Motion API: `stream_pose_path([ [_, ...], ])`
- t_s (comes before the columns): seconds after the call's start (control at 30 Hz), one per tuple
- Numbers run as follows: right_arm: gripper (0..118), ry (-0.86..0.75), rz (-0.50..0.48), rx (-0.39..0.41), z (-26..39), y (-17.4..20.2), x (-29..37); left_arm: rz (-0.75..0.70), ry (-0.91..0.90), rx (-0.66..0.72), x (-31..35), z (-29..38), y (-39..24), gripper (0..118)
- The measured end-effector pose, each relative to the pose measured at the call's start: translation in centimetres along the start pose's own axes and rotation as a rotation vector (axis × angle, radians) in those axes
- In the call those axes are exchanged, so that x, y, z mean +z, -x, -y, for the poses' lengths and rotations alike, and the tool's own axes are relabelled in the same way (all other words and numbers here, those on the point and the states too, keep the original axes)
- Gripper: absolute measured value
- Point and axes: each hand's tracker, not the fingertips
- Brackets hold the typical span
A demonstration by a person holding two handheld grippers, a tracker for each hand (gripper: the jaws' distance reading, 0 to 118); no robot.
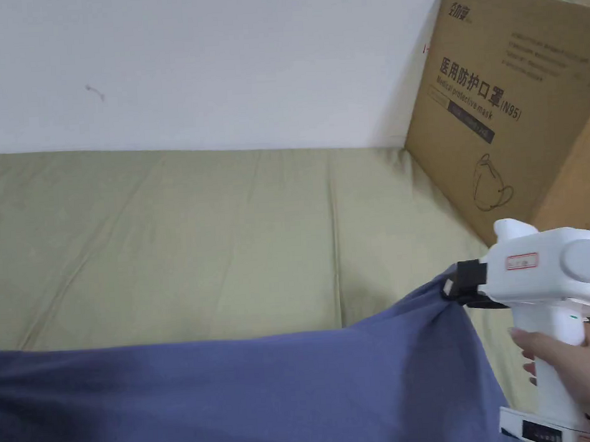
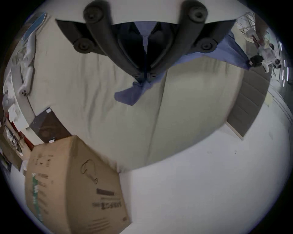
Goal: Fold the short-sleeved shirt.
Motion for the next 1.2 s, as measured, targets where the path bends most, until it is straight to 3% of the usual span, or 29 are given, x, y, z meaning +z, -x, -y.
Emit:
stream_pose_path([
  [0.23,1,-0.02,-0.045,-0.027,7.4,-1.2,10.5,0.032,-0.008,-0.067,5.2,2.2,-0.6,0],
  [0.4,1,0.05,-0.058,-0.101,15.7,-3.1,15.6,0.074,0.042,-0.057,7.4,6.3,-0.2,0],
  [0.63,1,0.181,-0.025,-0.179,24.5,-5.4,14.9,0.097,0.17,-0.04,7.0,13.4,1.5,0],
  [0.77,1,0.221,0.002,-0.171,26.7,-6.7,12.8,0.103,0.232,-0.032,6.3,16.7,2.5,1],
  [0.83,3,0.235,0.008,-0.17,27.0,-6.7,12.3,0.099,0.238,-0.036,6.3,17.7,2.6,10],
  [0.87,9,0.237,0.013,-0.169,27.1,-7.3,12.0,0.1,0.239,-0.033,6.4,18.0,2.5,27],
  [0.97,25,0.218,0.049,-0.156,26.2,-6.7,12.3,0.078,0.231,-0.006,7.1,18.2,2.4,55],
  [1.0,62,0.199,0.046,-0.152,25.9,-6.4,12.9,0.093,0.219,0.011,7.6,18.1,2.2,98],
  [1.03,92,0.177,0.038,-0.152,25.4,-6.1,13.2,0.115,0.189,0.028,8.2,17.8,2.0,118],
  [1.07,111,0.152,0.028,-0.148,24.7,-5.6,13.7,0.147,0.113,0.06,9.0,17.3,1.7,118],
  [1.1,118,0.118,-0.002,-0.149,23.9,-4.9,14.4,0.142,0.106,0.075,9.6,16.8,1.3,116],
  [1.2,118,0.023,-0.019,-0.07,21.7,-1.6,16.2,0.122,-0.009,0.101,11.7,14.9,-0.8,116],
])
